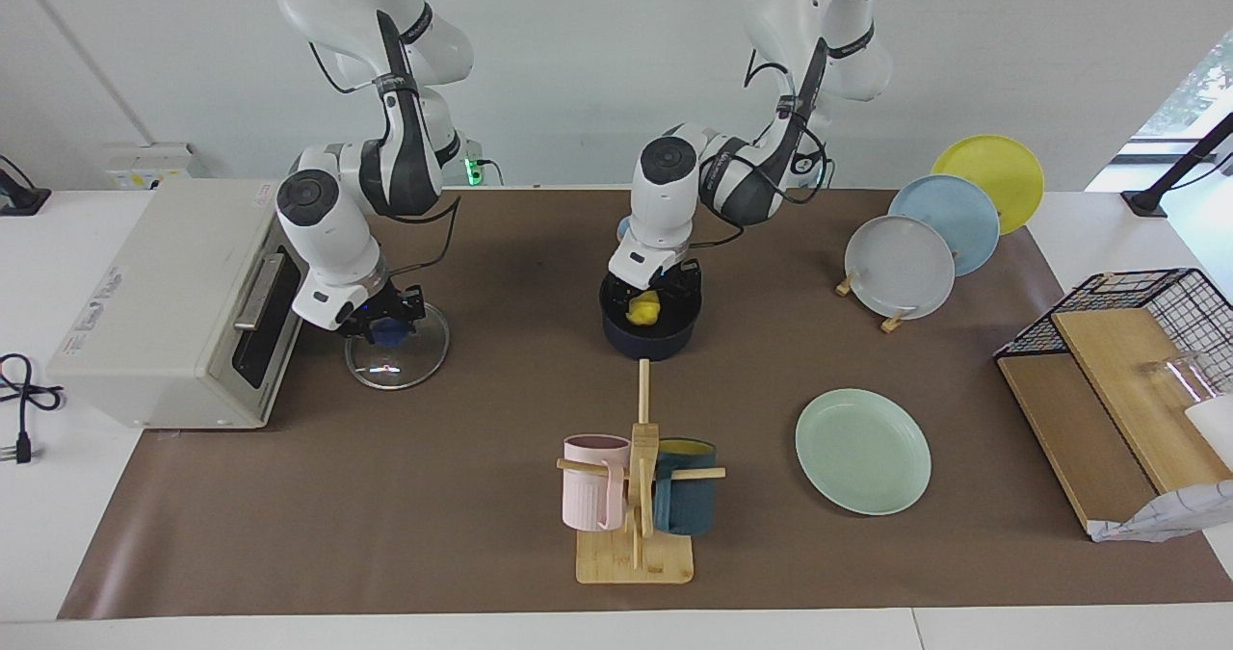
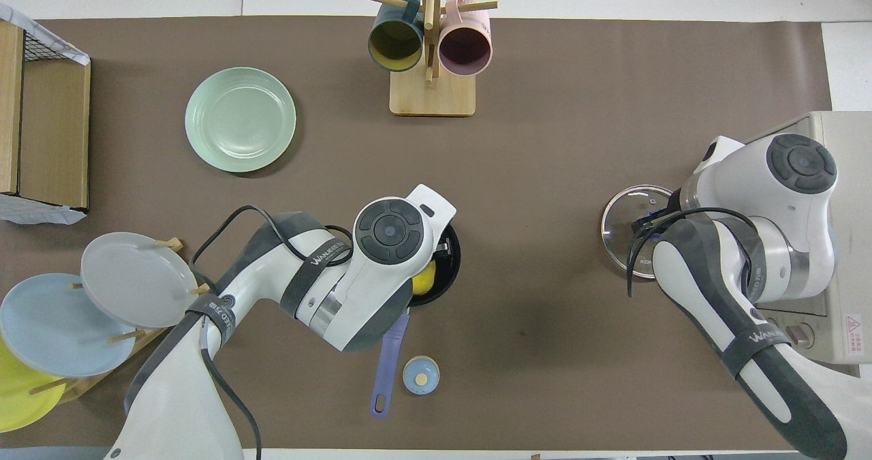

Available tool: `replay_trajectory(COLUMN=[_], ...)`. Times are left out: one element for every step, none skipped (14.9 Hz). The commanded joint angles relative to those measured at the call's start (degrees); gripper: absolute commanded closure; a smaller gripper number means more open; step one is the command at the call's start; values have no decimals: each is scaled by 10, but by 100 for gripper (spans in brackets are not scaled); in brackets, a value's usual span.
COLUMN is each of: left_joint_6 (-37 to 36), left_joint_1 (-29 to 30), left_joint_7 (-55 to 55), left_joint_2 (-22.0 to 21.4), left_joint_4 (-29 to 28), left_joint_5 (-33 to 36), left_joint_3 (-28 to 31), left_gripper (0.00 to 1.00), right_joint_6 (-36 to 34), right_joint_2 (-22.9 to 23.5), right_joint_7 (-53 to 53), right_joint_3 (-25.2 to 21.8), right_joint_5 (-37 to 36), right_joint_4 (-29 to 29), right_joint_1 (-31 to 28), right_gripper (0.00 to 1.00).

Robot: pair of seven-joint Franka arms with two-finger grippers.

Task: Transfer potato from pot to plate
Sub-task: 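Grasp the yellow potato with the left gripper while the right gripper sets the lid down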

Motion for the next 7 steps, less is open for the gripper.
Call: replay_trajectory(left_joint_6=[13, 14, 14, 14, 14, 14, 14], left_joint_1=[-17, -17, -17, -17, -17, -17, -17], left_joint_7=[-8, -8, -8, -8, -8, -7, -7], left_joint_2=[6, 6, 7, 6, 6, 6, 6], left_joint_4=[2, 1, 1, 0, -1, -2, -2], left_joint_5=[13, 13, 13, 13, 13, 13, 13], left_joint_3=[10, 10, 10, 10, 10, 10, 9], left_gripper=[0, 0, 0, 1, 5, 11, 15], right_joint_6=[7, 7, 7, 7, 8, 8, 6], right_joint_2=[-19, -19, -19, -19, -19, -18, -16], right_joint_7=[-14, -12, -14, -16, -16, -16, -15], right_joint_3=[8, 8, 8, 7, 8, 8, 8], right_joint_5=[4, 4, 4, 4, 3, 3, 3], right_joint_4=[-16, -16, -16, -16, -16, -13, -6], right_joint_1=[-11, -11, -11, -14, -18, -18, -18], right_gripper=[42, 31, 20, 20, 17, 4, 0])
